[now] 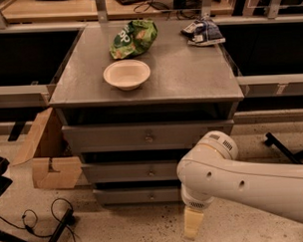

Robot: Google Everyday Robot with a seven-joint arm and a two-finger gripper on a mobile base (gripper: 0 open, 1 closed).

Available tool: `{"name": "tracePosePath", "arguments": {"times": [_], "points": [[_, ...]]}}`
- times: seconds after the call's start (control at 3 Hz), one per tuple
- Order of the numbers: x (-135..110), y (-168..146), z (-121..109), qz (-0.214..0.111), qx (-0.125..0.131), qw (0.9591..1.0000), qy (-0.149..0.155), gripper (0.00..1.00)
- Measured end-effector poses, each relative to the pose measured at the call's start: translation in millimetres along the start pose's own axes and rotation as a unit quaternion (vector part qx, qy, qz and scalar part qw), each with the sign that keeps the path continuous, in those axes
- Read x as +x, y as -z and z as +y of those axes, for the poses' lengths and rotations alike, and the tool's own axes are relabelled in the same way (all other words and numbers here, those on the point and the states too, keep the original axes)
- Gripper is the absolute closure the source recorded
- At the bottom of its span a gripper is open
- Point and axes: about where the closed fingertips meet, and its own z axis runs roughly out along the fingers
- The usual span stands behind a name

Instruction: Open middle drawer

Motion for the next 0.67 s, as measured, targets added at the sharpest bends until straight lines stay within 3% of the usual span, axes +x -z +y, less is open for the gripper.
{"name": "tracePosePath", "arguments": {"times": [0.33, 0.67], "points": [[1.8, -42.7, 12.0, -0.015, -0.012, 0.9997, -0.012, 0.00], [-1.6, -108.2, -2.4, -0.056, -0.005, 0.9984, -0.005, 0.00]]}}
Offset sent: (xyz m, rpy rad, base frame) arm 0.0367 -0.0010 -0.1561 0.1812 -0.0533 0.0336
